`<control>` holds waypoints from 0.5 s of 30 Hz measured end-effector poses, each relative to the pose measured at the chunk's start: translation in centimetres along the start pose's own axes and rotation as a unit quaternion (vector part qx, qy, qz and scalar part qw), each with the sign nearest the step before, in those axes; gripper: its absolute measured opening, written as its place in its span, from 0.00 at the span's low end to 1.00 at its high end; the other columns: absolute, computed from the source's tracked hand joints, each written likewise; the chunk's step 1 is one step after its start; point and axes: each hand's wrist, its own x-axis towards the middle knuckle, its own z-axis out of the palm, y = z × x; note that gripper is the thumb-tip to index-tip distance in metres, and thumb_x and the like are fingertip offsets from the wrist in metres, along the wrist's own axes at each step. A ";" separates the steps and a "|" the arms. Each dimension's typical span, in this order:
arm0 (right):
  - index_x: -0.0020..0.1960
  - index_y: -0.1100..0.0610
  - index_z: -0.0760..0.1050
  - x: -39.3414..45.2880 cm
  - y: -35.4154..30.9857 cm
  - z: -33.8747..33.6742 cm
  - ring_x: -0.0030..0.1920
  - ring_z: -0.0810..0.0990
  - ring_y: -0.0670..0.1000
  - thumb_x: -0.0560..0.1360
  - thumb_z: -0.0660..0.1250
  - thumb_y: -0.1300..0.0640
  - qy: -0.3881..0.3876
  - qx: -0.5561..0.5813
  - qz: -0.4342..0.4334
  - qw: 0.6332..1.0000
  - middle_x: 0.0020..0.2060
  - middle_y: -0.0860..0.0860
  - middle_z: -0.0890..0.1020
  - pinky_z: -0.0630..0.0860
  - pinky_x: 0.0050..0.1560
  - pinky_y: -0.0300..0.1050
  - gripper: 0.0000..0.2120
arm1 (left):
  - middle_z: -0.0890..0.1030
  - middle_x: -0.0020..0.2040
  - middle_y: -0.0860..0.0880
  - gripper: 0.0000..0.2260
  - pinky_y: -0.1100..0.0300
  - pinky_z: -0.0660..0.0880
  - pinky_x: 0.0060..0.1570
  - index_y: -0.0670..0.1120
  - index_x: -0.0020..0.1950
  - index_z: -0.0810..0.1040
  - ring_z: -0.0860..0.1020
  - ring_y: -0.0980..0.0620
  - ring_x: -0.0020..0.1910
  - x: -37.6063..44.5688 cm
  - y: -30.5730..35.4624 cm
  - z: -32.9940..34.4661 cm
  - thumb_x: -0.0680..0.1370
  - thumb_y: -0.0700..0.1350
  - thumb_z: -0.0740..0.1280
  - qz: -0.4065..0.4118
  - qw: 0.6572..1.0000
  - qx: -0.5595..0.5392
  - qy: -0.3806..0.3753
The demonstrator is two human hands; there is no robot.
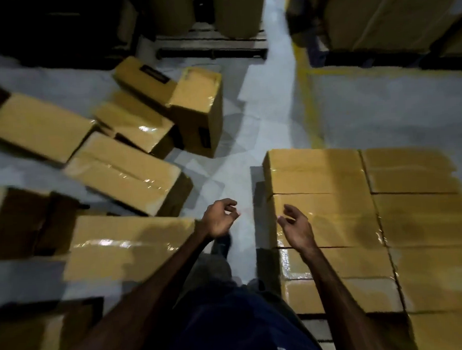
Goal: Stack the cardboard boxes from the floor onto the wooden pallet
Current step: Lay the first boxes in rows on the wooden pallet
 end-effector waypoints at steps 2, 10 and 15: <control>0.76 0.54 0.72 -0.2 0.1 0.3 0.66 0.78 0.53 0.83 0.70 0.54 -0.020 -0.004 -0.020 1.000 0.71 0.53 0.78 0.75 0.62 0.48 0.23 | 0.85 0.48 0.51 0.17 0.56 0.80 0.55 0.46 0.62 0.83 0.84 0.50 0.52 -2.4 -2.6 -0.6 0.77 0.52 0.75 -0.027 0.998 -0.022 0.051; 0.76 0.58 0.72 -0.9 0.6 2.7 0.69 0.78 0.57 0.82 0.71 0.54 -0.098 -0.045 -0.065 0.992 0.71 0.56 0.79 0.74 0.66 0.48 0.24 | 0.84 0.62 0.45 0.17 0.50 0.79 0.62 0.42 0.68 0.82 0.82 0.49 0.61 -11.1 -7.0 -1.1 0.81 0.47 0.73 -0.093 0.984 -0.058 0.140; 0.77 0.58 0.71 -0.8 -0.9 4.7 0.69 0.78 0.58 0.83 0.71 0.55 -0.133 -0.053 -0.078 0.987 0.72 0.58 0.78 0.73 0.61 0.45 0.25 | 0.84 0.62 0.45 0.16 0.50 0.79 0.62 0.42 0.68 0.81 0.82 0.48 0.61 -12.1 -7.6 -1.0 0.82 0.47 0.72 -0.094 0.977 -0.088 0.171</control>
